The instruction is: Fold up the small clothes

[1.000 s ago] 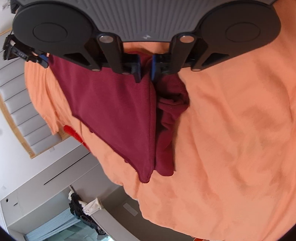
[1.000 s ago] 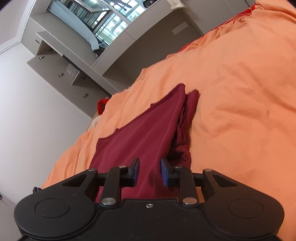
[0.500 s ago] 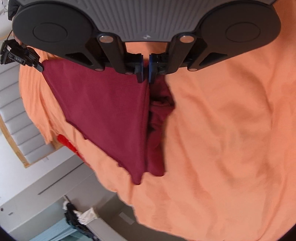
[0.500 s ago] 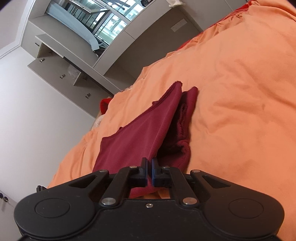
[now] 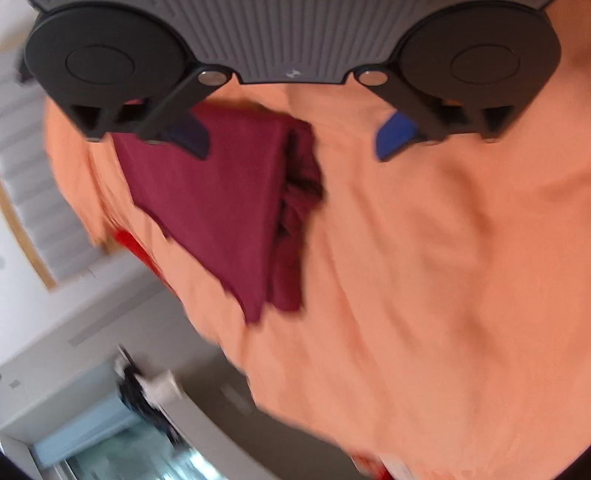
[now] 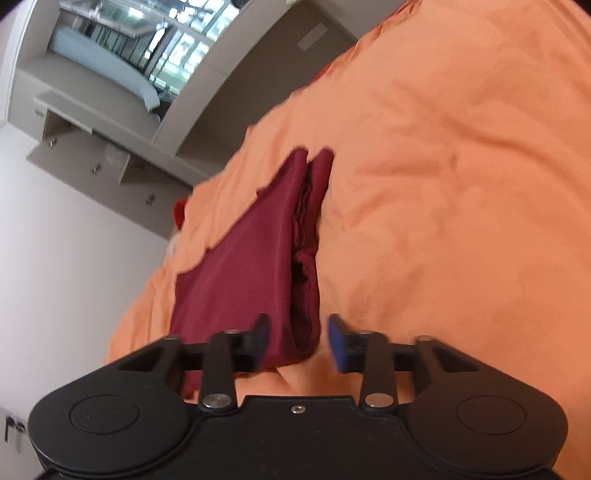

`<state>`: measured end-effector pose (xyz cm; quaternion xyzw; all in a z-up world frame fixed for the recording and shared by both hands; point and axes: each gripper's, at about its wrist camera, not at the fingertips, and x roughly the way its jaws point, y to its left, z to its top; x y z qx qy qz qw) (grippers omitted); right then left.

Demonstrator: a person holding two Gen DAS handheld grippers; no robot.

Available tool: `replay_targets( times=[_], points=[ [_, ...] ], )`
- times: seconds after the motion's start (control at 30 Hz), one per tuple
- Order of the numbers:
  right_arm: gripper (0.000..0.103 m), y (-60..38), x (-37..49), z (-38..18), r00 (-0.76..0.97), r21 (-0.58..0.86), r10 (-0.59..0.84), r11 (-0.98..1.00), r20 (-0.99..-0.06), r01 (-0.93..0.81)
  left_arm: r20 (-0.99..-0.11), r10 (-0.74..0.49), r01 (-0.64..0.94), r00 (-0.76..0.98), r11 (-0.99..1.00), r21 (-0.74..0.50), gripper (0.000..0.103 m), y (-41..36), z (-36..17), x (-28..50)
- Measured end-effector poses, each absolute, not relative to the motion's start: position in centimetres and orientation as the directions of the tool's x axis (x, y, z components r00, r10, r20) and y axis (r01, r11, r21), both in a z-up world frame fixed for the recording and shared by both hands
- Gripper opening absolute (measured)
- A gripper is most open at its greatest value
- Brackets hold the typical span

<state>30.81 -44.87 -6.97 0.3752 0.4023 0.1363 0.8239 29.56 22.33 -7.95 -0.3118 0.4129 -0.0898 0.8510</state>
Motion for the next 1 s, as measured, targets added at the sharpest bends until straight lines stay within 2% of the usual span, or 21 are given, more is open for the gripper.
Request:
replay_targets(
  times=[0.1, 0.13, 0.23, 0.33, 0.47, 0.57, 0.7, 0.87, 1.0],
  points=[
    [0.075, -44.3, 28.9, -3.9, 0.679, 0.631, 0.429, 0.773, -0.596, 0.065, -0.643, -0.267, -0.112, 0.718, 0.868, -0.485, 0.102, 21.4, -4.2, 27.0],
    [0.086, -43.5, 28.2, -2.8, 0.694, 0.582, 0.392, 0.812, -0.604, 0.049, -0.634, -0.226, -0.113, 0.739, 0.887, -0.448, 0.102, 20.8, -3.1, 26.2],
    [0.091, -39.7, 26.7, 0.3, 0.733, 0.425, 0.310, 0.904, -0.605, -0.032, -0.624, -0.054, -0.144, 0.779, 0.954, -0.263, 0.102, 17.3, 0.4, 24.6],
    [0.101, -34.8, 25.7, 3.1, 0.771, 0.271, 0.270, 0.954, -0.577, -0.130, -0.576, 0.043, -0.143, 0.816, 0.981, -0.129, 0.103, 13.7, 3.1, 23.6],
    [0.103, -28.6, 24.4, 6.2, 0.826, 0.120, 0.281, 0.959, -0.488, -0.255, -0.536, -0.020, -0.070, 0.844, 0.987, -0.147, 0.103, 9.9, 5.2, 22.9],
    [0.103, -25.3, 23.7, 7.7, 0.851, 0.079, 0.301, 0.952, -0.431, -0.297, -0.532, -0.073, -0.022, 0.844, 0.985, -0.171, 0.103, 7.7, 5.8, 22.3],
    [0.103, -23.7, 23.2, 7.7, 0.885, 0.062, 0.281, 0.958, -0.371, -0.279, -0.522, -0.018, -0.032, 0.853, 0.996, -0.086, 0.103, 5.0, 5.2, 21.1],
    [0.103, -23.4, 23.3, 4.9, 0.894, -0.014, 0.224, 0.969, -0.388, -0.248, -0.539, -0.041, -0.011, 0.841, 0.996, -0.092, 0.103, 3.9, 4.2, 20.8],
    [0.103, -23.7, 23.8, 3.4, 0.877, -0.007, 0.221, 0.969, -0.428, -0.247, -0.550, -0.051, -0.005, 0.833, 0.995, -0.099, 0.103, 3.9, 3.6, 20.6]
  ],
)
